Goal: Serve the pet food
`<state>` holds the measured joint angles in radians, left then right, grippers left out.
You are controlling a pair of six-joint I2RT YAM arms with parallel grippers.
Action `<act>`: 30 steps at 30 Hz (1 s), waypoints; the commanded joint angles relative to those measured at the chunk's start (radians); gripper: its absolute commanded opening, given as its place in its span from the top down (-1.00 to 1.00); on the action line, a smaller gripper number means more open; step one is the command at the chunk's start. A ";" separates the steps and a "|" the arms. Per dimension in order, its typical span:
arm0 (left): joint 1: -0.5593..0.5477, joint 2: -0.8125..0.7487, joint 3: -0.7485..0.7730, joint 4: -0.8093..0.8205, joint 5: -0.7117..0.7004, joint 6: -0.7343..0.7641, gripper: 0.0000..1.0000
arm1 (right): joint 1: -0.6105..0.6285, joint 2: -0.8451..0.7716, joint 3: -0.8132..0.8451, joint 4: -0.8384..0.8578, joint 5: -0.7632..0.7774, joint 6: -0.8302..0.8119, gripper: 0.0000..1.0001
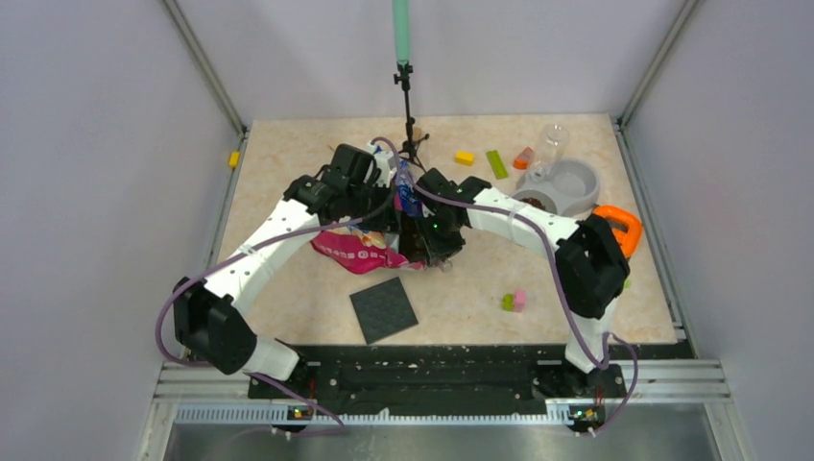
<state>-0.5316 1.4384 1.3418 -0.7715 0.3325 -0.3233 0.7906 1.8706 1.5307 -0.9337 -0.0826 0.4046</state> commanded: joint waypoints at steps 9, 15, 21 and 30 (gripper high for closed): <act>0.004 -0.042 0.050 0.061 0.008 -0.011 1.00 | 0.021 -0.215 -0.350 0.613 0.010 -0.170 1.00; 0.005 -0.038 0.052 0.073 -0.005 -0.024 1.00 | 0.021 -0.353 -0.518 0.682 0.014 -0.248 1.00; 0.004 -0.037 0.051 0.097 -0.023 -0.026 1.00 | 0.022 -0.485 -0.661 0.753 0.032 -0.288 1.00; 0.005 0.009 0.098 0.096 -0.009 -0.053 1.00 | 0.026 -0.621 -0.724 0.716 0.050 -0.340 1.00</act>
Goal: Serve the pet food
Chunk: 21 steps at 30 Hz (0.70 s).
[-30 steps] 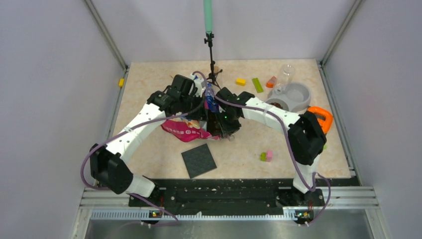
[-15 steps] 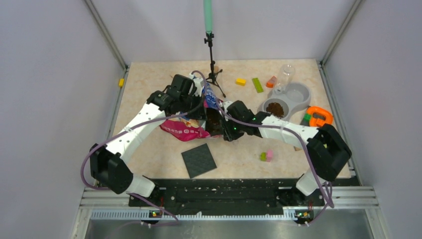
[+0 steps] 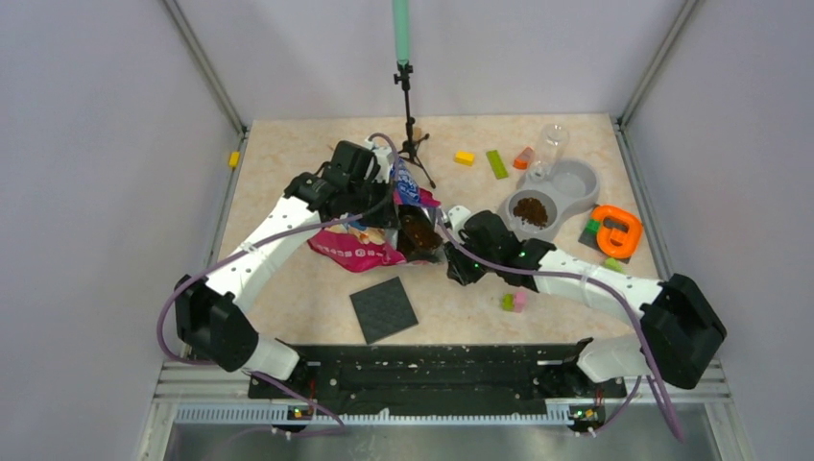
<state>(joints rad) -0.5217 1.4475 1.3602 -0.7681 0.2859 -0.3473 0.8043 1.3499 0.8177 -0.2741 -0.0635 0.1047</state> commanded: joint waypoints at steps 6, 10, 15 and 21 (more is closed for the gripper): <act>-0.004 0.027 0.106 0.077 0.040 -0.009 1.00 | 0.012 -0.090 -0.023 0.125 0.060 -0.041 1.00; -0.002 0.028 0.109 0.061 0.033 -0.010 1.00 | 0.012 -0.024 0.044 0.057 0.049 -0.024 1.00; 0.003 0.001 0.076 0.092 0.012 -0.012 1.00 | 0.015 -0.093 0.004 0.072 0.060 -0.035 1.00; 0.004 -0.008 0.058 0.113 0.018 -0.025 1.00 | 0.016 -0.126 0.083 -0.096 0.085 -0.082 1.00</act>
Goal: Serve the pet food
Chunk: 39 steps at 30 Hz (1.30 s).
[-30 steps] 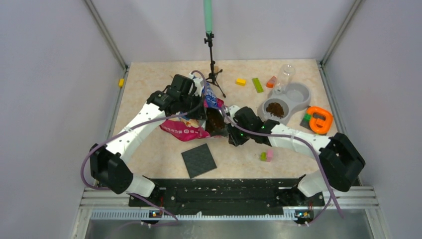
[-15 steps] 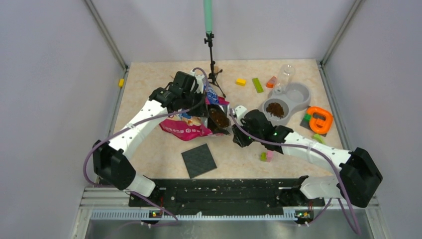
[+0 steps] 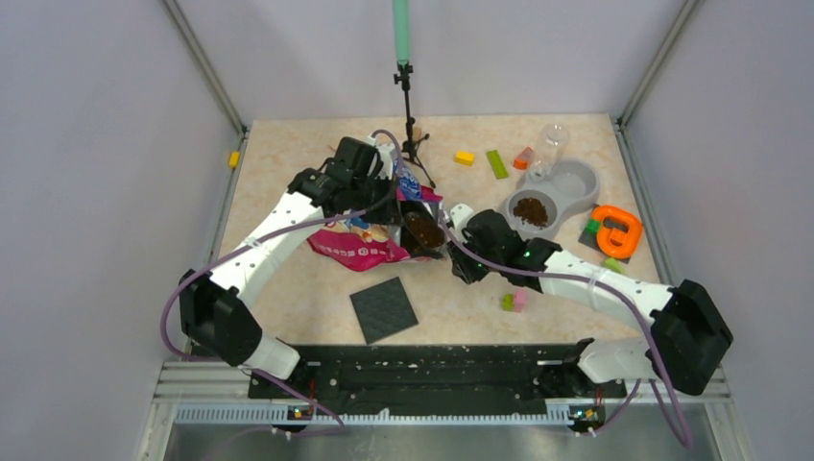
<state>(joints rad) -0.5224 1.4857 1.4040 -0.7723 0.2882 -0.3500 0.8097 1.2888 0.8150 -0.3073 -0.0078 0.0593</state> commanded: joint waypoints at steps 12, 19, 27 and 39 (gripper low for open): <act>0.018 -0.039 0.008 0.136 -0.049 0.008 1.00 | 0.013 -0.102 0.205 -0.353 -0.026 -0.031 1.00; 0.029 -0.029 0.007 0.148 -0.049 0.011 1.00 | 0.022 -0.164 0.203 -0.421 -0.011 -0.007 1.00; 0.045 -0.023 0.012 0.166 -0.089 -0.026 1.00 | 0.022 -0.257 0.188 -0.456 0.002 0.042 1.00; 0.087 -0.009 0.019 0.189 -0.112 -0.068 1.00 | 0.023 -0.299 0.225 -0.530 0.083 0.113 1.00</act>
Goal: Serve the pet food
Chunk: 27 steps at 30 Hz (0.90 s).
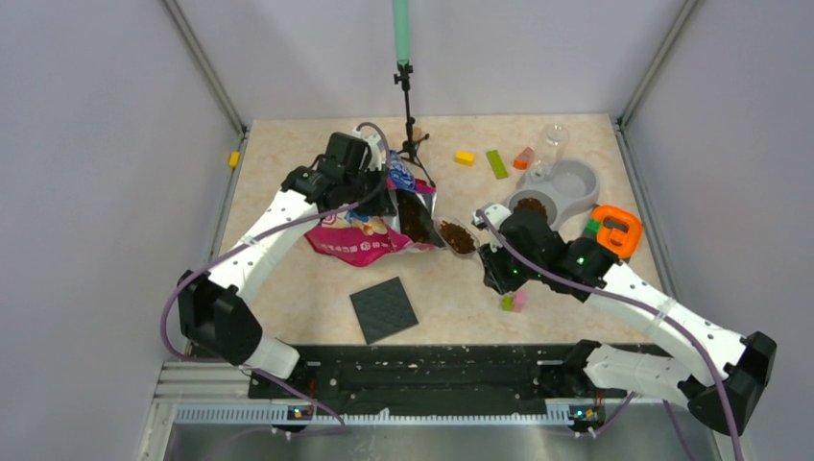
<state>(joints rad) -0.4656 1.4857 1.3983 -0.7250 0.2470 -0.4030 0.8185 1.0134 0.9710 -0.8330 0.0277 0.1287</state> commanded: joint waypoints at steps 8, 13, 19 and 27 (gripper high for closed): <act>0.052 -0.037 -0.011 0.148 -0.089 -0.016 1.00 | 0.014 -0.006 0.114 -0.036 0.131 0.060 1.00; 0.063 -0.037 -0.011 0.146 -0.081 -0.021 1.00 | 0.005 0.011 0.146 -0.079 0.182 0.076 1.00; 0.070 -0.061 -0.027 0.148 -0.077 -0.020 1.00 | -0.077 0.028 0.176 -0.111 0.168 0.104 1.00; 0.071 -0.114 -0.079 0.170 -0.052 -0.039 1.00 | -0.246 0.097 0.235 -0.151 0.177 0.125 1.00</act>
<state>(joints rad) -0.4240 1.4467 1.3357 -0.6720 0.2443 -0.4385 0.6315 1.0779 1.1255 -0.9798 0.1802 0.2329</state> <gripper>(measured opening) 0.010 0.299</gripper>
